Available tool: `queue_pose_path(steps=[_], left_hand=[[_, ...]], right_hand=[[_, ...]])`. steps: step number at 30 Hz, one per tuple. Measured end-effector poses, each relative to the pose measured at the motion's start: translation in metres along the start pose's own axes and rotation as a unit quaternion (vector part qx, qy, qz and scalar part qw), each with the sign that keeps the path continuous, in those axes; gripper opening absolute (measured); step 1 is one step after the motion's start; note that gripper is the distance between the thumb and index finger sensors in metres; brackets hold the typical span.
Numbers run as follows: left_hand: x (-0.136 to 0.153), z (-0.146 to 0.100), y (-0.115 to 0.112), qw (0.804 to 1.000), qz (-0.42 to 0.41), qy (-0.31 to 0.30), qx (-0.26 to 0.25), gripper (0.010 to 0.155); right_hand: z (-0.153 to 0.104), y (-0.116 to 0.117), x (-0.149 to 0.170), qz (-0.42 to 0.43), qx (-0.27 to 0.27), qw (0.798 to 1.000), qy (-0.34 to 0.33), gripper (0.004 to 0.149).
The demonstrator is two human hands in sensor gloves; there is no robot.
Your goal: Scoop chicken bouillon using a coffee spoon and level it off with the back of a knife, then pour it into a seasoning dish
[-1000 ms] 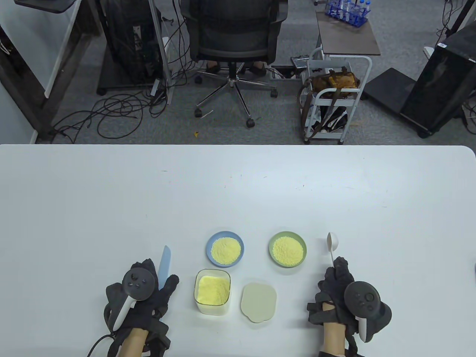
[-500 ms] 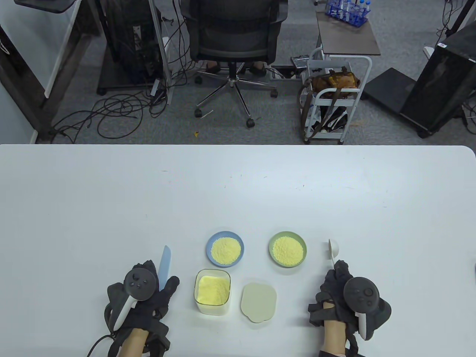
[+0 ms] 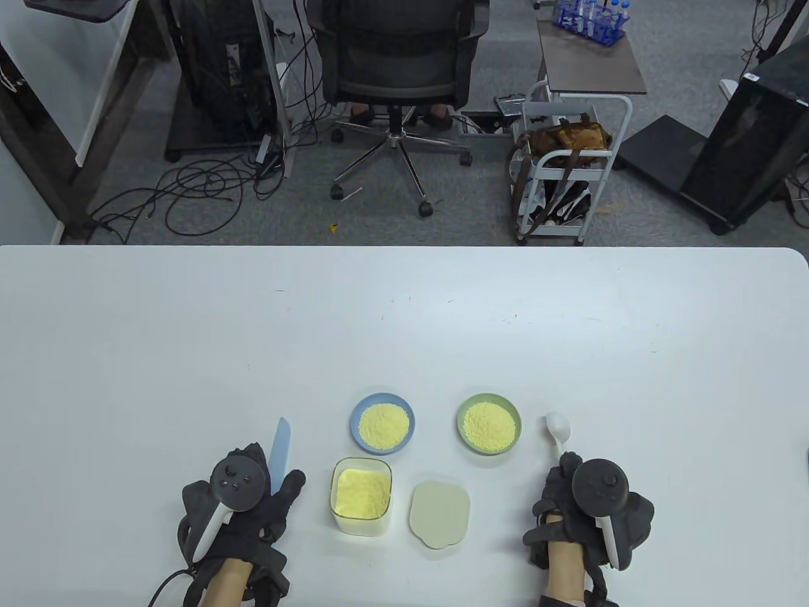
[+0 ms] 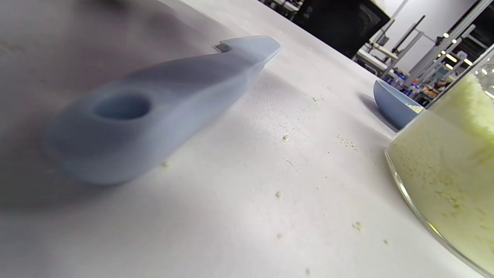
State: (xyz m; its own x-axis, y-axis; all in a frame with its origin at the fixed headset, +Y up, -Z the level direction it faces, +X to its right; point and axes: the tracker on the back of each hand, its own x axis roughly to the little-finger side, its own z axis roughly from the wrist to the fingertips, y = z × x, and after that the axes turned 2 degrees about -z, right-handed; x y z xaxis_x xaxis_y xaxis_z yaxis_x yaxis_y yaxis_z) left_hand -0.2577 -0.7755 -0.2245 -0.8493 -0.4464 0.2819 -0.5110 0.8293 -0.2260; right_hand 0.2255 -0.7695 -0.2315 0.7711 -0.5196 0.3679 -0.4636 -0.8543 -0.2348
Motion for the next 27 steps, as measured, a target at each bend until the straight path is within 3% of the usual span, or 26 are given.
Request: queue_pose_path(steps=[8, 27], left_hand=[[-0.0001, -0.0002, 0.0, 1.0, 0.002, 0.001, 0.002, 0.093], [-0.0004, -0.0001, -0.0001, 1.0, 0.002, 0.002, 0.006, 0.093]], right_hand=[[0.0031, 0.0027, 0.0027, -0.006, -0.04, 0.999, 0.013, 0.039], [-0.0054, 0.0026, -0.0039, -0.032, -0.033, 0.999, 0.006, 0.042]])
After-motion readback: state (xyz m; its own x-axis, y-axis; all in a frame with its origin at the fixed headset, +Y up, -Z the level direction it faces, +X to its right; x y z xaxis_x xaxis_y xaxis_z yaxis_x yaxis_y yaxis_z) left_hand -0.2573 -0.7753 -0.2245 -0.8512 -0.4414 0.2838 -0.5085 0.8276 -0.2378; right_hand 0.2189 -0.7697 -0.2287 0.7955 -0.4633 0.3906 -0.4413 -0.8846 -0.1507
